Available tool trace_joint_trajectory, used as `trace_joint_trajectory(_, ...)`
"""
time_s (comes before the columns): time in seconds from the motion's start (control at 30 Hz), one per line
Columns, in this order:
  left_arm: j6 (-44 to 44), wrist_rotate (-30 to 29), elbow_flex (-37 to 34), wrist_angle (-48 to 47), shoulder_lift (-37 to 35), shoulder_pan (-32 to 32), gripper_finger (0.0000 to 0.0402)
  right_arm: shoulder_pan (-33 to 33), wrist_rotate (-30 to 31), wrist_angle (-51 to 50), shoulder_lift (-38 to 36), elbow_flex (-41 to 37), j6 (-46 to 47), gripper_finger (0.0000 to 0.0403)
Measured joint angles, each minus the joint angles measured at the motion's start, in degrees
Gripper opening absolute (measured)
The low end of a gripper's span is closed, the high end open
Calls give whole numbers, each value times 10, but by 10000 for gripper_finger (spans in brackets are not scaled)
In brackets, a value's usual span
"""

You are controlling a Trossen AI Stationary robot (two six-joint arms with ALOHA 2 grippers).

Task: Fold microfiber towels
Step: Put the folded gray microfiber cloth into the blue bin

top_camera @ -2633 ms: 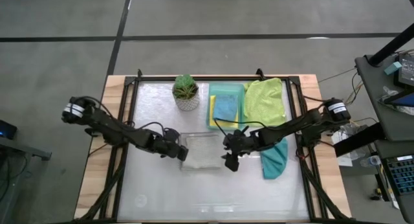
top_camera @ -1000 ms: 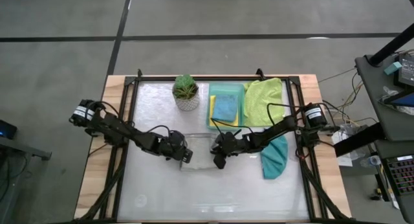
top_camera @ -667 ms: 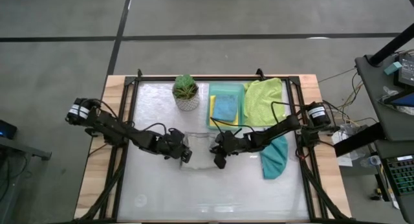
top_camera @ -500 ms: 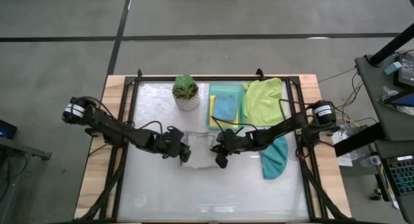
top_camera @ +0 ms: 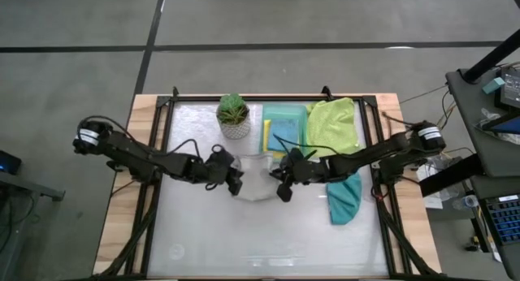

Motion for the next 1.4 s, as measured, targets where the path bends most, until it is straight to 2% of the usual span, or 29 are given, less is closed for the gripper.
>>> trace_joint_trajectory(0.27,188,-2,94,1,7,71,5,-48,5,-74,-95,0,-53,9)
trace_joint_trajectory(0.47,271,2,138,21,35,133,5,-105,7,-114,-152,0,-86,9)
trace_joint_trajectory(0.7,306,47,156,101,105,195,5,-158,5,-142,-155,-1,-111,9)
trace_joint_trajectory(0.87,320,50,174,124,163,224,5,-187,6,-155,-147,-5,-118,9)
trace_joint_trajectory(1.17,352,45,237,126,236,240,5,-237,7,-169,-115,-7,-128,9)
trace_joint_trajectory(1.4,364,27,241,124,249,244,5,-255,9,-184,-89,-8,-129,9)
